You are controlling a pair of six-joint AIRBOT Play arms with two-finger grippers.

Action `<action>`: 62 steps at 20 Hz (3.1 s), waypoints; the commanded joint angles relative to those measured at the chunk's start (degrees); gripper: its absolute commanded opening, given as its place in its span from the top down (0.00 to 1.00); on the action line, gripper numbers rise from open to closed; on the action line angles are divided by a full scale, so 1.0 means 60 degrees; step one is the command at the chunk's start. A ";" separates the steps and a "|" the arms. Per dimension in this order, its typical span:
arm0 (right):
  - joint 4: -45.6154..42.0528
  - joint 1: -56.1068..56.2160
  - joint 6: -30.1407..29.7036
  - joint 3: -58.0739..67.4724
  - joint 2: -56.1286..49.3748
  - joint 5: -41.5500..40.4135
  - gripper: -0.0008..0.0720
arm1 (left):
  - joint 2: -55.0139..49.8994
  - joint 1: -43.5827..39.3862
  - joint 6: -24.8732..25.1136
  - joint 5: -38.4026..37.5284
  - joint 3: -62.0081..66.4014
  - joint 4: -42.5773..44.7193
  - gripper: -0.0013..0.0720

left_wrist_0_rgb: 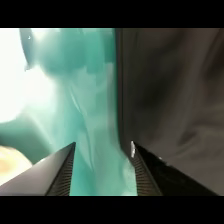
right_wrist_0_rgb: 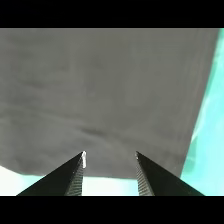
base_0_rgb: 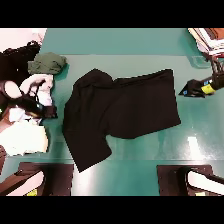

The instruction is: Fold the shirts.

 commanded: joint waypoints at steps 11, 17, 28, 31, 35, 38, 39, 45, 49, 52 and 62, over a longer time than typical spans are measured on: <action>0.0412 -0.1053 -0.0076 -0.3519 0.1657 -0.0597 0.45 | 0.0412 0.0033 0.0066 0.2131 -0.2674 -0.2215 0.58; 0.0423 -0.1785 0.0474 -0.5450 0.1654 -0.1413 0.45 | 0.0412 0.0033 0.0080 0.1894 -0.1333 -0.2659 0.95; 0.1319 -0.0015 0.0539 -0.5508 0.0441 -0.3821 0.87 | 0.0412 0.0033 0.0142 0.1949 -0.1009 -0.2827 0.95; 0.1315 0.0339 0.0175 -0.4572 0.0605 -0.3519 0.97 | 0.0645 0.0033 0.0182 0.1679 -0.0291 -0.2707 0.95; 0.1315 0.0142 0.0153 -0.2448 0.2371 -0.3049 0.97 | 0.2255 0.0033 0.0142 0.1421 0.2361 -0.2291 0.95; 0.1322 -0.0273 0.0153 -0.0386 0.3683 -0.3045 0.97 | 0.3282 0.0033 0.0142 0.1402 0.5144 -0.2244 0.95; 0.1319 -0.0426 0.0157 0.0324 0.4047 -0.3042 0.97 | 0.3472 0.0033 0.0138 0.1392 0.6036 -0.2251 0.95; 0.1315 -0.1410 0.0157 0.3337 0.5315 -0.2827 0.97 | 0.3614 0.0033 -0.0015 0.0943 1.0670 -0.2262 0.95; 0.1333 -0.2335 0.0193 0.5574 0.4557 -0.0987 0.97 | 0.3570 0.0033 -0.0036 0.1220 1.1639 -0.2215 0.95; 0.1341 -0.2437 0.0732 0.6765 0.3180 0.0612 0.97 | 0.2830 0.0033 -0.0044 0.0535 1.1315 -0.2204 0.95; 0.1300 -0.0845 0.1279 0.4080 -0.1614 0.2157 0.97 | -0.2903 -0.0044 0.0004 -0.1512 0.8557 -0.2262 0.95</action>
